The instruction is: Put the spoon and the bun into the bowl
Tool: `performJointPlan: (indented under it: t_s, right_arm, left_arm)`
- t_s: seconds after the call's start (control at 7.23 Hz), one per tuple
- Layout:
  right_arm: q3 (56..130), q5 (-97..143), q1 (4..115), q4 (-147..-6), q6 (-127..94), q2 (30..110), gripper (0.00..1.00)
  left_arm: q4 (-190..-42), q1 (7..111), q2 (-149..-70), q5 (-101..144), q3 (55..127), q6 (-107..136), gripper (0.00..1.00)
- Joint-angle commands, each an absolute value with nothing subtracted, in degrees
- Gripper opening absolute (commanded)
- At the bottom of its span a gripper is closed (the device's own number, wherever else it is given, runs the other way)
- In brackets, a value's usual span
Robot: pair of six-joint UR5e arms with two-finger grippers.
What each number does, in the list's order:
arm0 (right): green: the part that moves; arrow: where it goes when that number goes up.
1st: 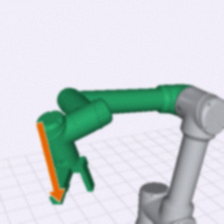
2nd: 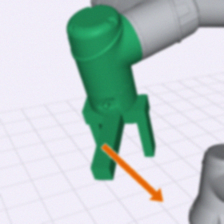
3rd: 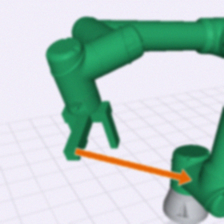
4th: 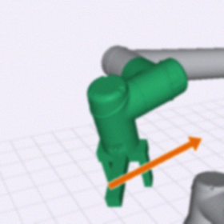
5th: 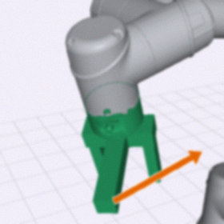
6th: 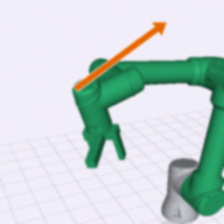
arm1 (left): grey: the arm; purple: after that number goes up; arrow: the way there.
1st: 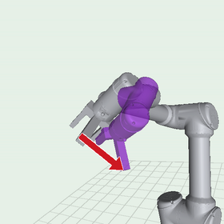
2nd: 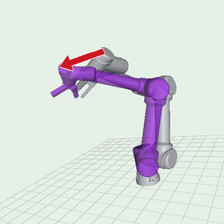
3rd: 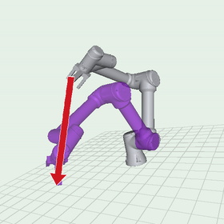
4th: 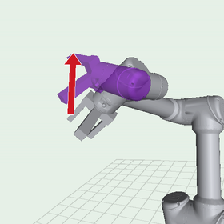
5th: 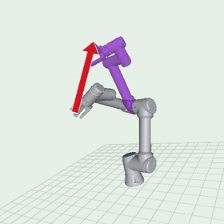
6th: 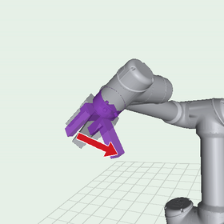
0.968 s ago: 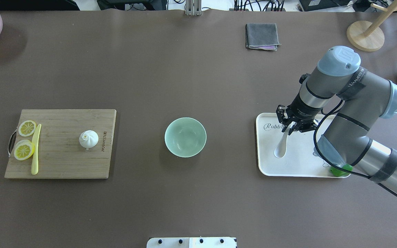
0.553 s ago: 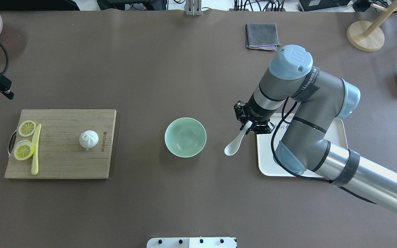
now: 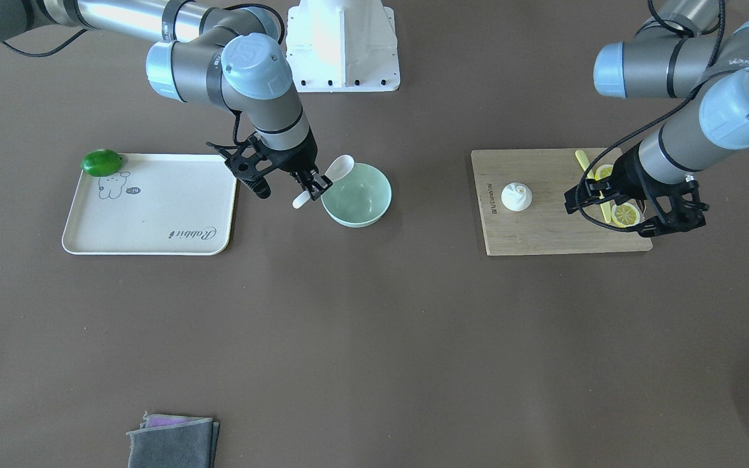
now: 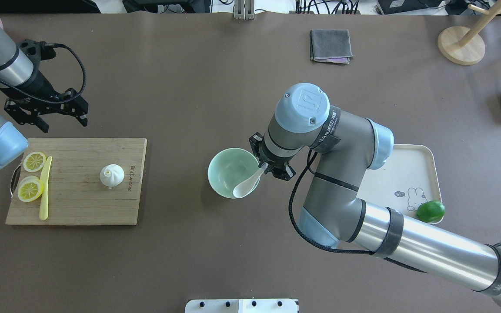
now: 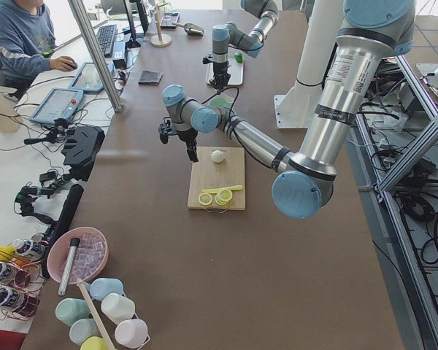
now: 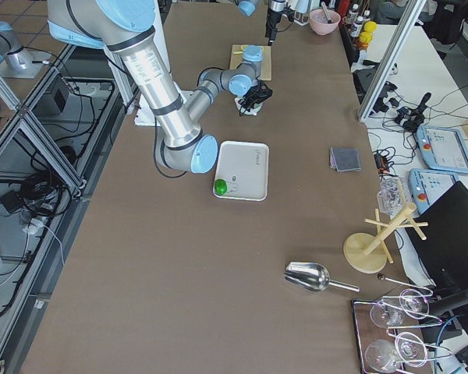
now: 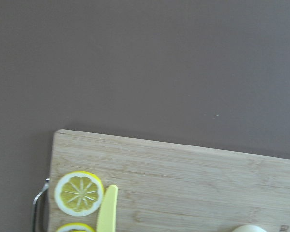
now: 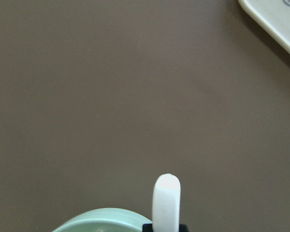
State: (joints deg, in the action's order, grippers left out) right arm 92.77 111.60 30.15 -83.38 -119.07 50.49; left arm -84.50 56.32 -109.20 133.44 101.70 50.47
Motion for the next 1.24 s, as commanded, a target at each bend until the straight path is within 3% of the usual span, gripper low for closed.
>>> performJointPlan:
  t_s: [0.0, 0.28, 0.41, 1.11]
  right_arm:
    - [91.6, 110.4, 30.7, -82.5, -120.6, 49.3, 0.0]
    - [91.1, 109.4, 30.7, -82.5, -120.7, 49.3, 0.0]
    - [90.4, 109.4, 30.8, -82.4, -120.6, 49.2, 0.99]
    - [91.9, 119.5, 39.9, -82.0, -110.6, 53.2, 1.0]
  left_arm:
    - [-84.5, 52.8, -109.6, 131.6, 104.0, 54.9, 0.98]
    - [-84.5, 49.5, -109.3, 129.7, 106.2, 58.3, 0.98]
    - [-84.5, 47.3, -109.2, 127.8, 106.5, 59.8, 0.98]
    - [-84.9, 40.7, -106.3, 122.6, 106.2, 59.9, 0.97]
